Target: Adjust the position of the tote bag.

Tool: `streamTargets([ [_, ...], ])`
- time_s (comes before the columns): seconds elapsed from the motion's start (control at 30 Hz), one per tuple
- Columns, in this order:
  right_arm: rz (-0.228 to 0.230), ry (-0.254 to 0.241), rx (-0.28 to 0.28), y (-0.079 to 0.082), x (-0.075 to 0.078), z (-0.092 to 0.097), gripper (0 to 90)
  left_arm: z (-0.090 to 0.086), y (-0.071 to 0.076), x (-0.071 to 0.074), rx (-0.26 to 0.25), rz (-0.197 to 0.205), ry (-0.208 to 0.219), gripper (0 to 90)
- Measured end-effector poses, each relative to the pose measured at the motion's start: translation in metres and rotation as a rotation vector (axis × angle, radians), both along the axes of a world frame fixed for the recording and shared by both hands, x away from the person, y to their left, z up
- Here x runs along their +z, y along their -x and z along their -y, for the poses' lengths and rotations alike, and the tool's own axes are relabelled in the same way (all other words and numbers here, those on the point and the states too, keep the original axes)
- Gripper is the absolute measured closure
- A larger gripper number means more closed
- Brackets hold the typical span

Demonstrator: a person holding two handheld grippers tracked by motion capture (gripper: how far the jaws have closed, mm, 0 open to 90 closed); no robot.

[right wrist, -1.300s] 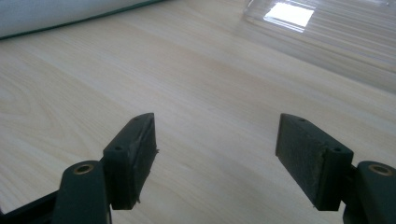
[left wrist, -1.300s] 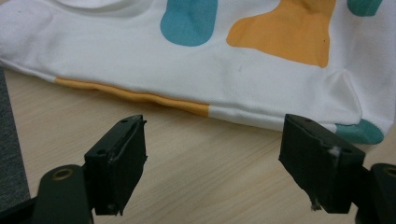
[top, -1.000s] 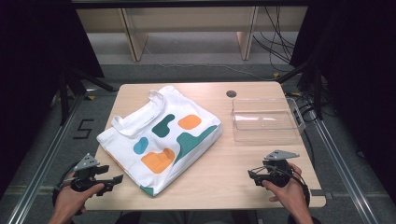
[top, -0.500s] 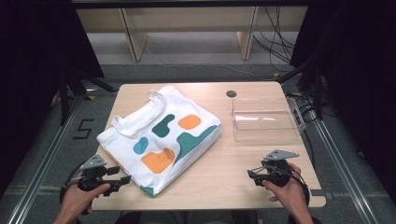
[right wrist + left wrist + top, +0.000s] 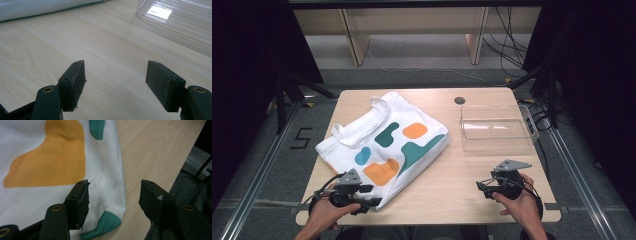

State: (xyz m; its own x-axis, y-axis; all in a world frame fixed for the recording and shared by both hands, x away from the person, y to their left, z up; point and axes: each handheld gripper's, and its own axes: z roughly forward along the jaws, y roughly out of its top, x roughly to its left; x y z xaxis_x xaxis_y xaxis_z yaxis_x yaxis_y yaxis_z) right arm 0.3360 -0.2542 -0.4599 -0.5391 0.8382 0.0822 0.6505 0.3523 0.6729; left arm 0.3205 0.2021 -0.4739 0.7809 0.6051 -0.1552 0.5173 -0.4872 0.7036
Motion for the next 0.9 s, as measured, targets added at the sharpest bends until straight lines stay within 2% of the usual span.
streamTargets([
  [0.03,0.0,0.0,0.0,0.0,0.0,0.0,33.0,0.0,0.0,0.0,0.0,0.0,0.0,41.3],
  [0.07,0.003,0.004,0.023,-0.002,0.0,0.0,34.5,0.005,-0.001,-0.002,-0.003,-0.014,-0.009,42.6],
  [0.1,-0.001,-0.012,0.025,-0.002,-0.001,-0.001,37.2,0.01,-0.001,-0.003,-0.009,-0.019,-0.009,43.6],
  [0.13,0.023,0.01,0.045,-0.002,-0.002,-0.002,39.2,0.02,-0.004,-0.005,-0.045,-0.004,-0.04,44.6],
  [0.2,0.024,-0.001,0.056,-0.005,-0.004,-0.007,41.3,0.028,-0.005,-0.008,-0.038,-0.01,-0.043,46.1],
  [0.23,0.013,0.003,0.068,-0.006,-0.004,-0.009,44.1,0.03,-0.007,-0.008,-0.06,0.001,-0.074,48.8],
  [0.27,0.012,0.008,0.084,-0.008,-0.003,-0.012,46.3,0.034,-0.007,-0.01,-0.036,-0.008,-0.075,51.3],
  [0.3,0.018,0.002,0.093,-0.01,-0.003,-0.015,48.5,0.035,-0.009,-0.011,-0.059,0.0,-0.097,54.0],
  [0.33,0.018,0.002,0.093,-0.01,-0.003,-0.015,48.5,0.035,-0.009,-0.011,-0.059,0.0,-0.097,56.4],
  [0.37,0.028,0.001,0.118,-0.015,-0.001,-0.02,55.0,0.039,-0.011,-0.014,-0.036,-0.001,-0.106,60.6],
  [0.4,0.028,0.001,0.118,-0.015,-0.001,-0.02,55.0,0.039,-0.011,-0.014,-0.036,-0.001,-0.106,64.7],
  [0.43,0.058,-0.027,0.127,-0.02,-0.003,-0.027,60.7,0.039,-0.015,-0.015,-0.08,0.017,-0.131,68.3],
  [0.47,0.052,-0.006,0.156,-0.023,0.0,-0.029,64.2,0.04,-0.014,-0.015,-0.072,0.013,-0.13,73.7],
  [0.5,0.069,-0.012,0.167,-0.026,-0.002,-0.033,67.4,0.04,-0.017,-0.015,-0.087,0.023,-0.142,78.0],
  [0.53,0.056,0.002,0.188,-0.029,0.0,-0.037,70.0,0.04,-0.017,-0.015,-0.09,0.02,-0.142,81.0],
  [0.6,0.057,-0.004,0.214,-0.034,-0.001,-0.048,76.0,0.04,-0.018,-0.015,-0.089,0.025,-0.142,85.4],
  [0.67,0.047,0.023,0.249,-0.044,-0.001,-0.057,79.9,0.04,-0.017,-0.015,-0.074,0.018,-0.131,86.4],
  [0.77,0.054,0.011,0.257,-0.059,-0.005,-0.074,83.9,0.044,-0.015,-0.014,-0.101,0.033,-0.147,86.6],
  [0.8,0.057,0.027,0.267,-0.066,-0.004,-0.079,84.7,0.046,-0.015,-0.015,-0.087,0.032,-0.141,86.6],
  [0.83,0.045,0.031,0.273,-0.071,-0.004,-0.084,85.3,0.046,-0.015,-0.014,-0.11,0.037,-0.146,86.6],
  [0.9,0.036,0.042,0.275,-0.081,-0.005,-0.095,87.1,0.047,-0.015,-0.015,-0.107,0.036,-0.133,86.6],
])
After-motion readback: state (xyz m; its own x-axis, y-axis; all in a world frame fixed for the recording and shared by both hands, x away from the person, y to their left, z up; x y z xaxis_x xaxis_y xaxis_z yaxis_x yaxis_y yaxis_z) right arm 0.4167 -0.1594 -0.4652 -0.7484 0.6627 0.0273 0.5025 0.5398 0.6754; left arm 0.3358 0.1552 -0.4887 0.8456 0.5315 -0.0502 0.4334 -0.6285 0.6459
